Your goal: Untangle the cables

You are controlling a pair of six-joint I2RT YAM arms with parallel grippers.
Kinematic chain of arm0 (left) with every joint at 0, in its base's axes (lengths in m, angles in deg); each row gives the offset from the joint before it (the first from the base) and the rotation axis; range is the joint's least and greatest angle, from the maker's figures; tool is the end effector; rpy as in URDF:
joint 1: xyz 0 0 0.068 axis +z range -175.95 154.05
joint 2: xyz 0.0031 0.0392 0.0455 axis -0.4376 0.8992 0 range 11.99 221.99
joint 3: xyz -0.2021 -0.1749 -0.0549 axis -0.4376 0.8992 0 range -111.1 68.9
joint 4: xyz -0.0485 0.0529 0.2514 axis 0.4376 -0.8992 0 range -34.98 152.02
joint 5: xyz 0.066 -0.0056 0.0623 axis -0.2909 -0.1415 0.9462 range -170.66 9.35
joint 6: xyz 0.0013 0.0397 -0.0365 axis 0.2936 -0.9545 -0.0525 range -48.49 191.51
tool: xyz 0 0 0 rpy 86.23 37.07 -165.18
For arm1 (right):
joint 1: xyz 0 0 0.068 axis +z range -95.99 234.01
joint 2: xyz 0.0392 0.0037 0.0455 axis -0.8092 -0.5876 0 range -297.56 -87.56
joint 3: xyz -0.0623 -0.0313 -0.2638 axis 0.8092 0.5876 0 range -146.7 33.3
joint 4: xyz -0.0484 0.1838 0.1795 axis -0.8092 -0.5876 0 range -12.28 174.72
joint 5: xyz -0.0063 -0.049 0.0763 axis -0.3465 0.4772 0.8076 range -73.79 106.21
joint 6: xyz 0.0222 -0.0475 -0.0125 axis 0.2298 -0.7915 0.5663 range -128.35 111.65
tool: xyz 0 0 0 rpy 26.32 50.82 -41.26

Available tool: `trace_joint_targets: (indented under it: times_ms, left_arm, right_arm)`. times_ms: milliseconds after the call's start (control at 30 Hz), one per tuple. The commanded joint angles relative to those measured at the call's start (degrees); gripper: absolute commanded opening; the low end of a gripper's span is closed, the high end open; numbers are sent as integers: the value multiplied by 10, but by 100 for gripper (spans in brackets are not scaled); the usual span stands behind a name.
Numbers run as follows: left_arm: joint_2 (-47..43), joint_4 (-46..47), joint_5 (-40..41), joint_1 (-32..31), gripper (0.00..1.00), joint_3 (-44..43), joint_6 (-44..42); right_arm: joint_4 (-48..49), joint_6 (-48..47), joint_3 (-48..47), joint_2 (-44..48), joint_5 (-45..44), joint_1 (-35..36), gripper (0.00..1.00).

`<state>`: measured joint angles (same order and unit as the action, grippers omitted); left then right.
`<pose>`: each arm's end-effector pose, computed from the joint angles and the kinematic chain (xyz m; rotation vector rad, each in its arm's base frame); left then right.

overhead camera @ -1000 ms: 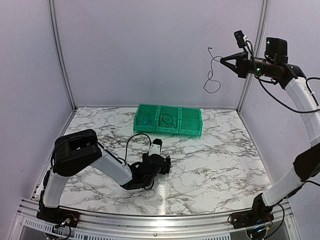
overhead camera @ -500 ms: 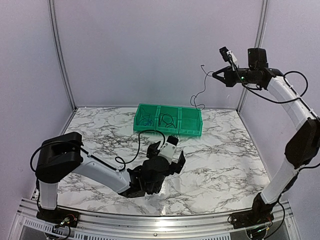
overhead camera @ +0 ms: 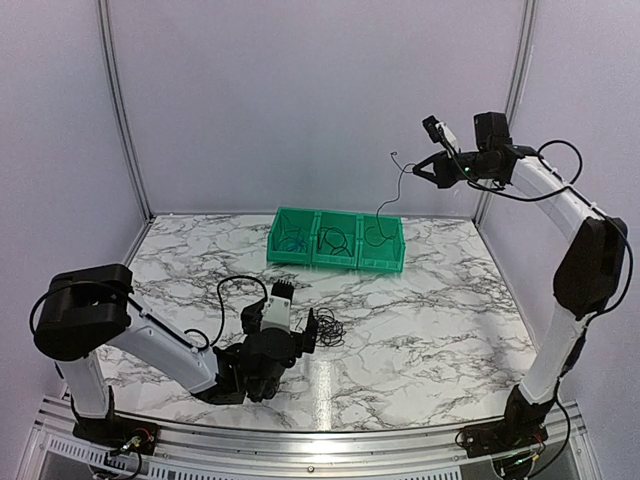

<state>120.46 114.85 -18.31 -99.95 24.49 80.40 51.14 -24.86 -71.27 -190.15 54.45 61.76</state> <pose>0.1277 -0.3310 0.1523 0.1780 1.6535 -0.1341 0.4005 0.0768 0.3861 -0.8035 1.8843 0.6093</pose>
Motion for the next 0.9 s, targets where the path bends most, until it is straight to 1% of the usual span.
trace_joint_targets:
  times_ms: [0,100,233,367,400,467,600,667,733,867]
  left_arm:
    - [-32,16,82,-1,99,26,69]
    - [-28,17,121,2,99,39,116]
    - [-31,17,144,5,99,46,135]
    - [-51,21,212,5,99,79,206]
    - [-59,22,217,9,99,88,221]
    - [-69,23,191,19,99,101,234]
    - [-65,23,171,20,99,90,193]
    - [-70,23,136,20,99,83,155]
    - [-74,23,109,19,99,81,134]
    - [-73,24,108,17,99,81,124]
  right_arm:
    - [25,5,-28,-41,5,-1,0]
    - [21,6,-46,-77,6,1,0]
    - [15,6,-75,-126,-3,3,0]
    - [-1,2,-108,-172,-30,5,0]
    - [-2,3,-112,-181,-36,6,0]
    - [-9,6,-122,-201,-54,8,0]
    - [-31,-4,-140,-236,-80,22,0]
    - [-31,-6,-141,-247,-92,30,0]
    - [-30,-5,-142,-260,-114,39,0]
    - [-34,0,-149,-289,-167,58,0]
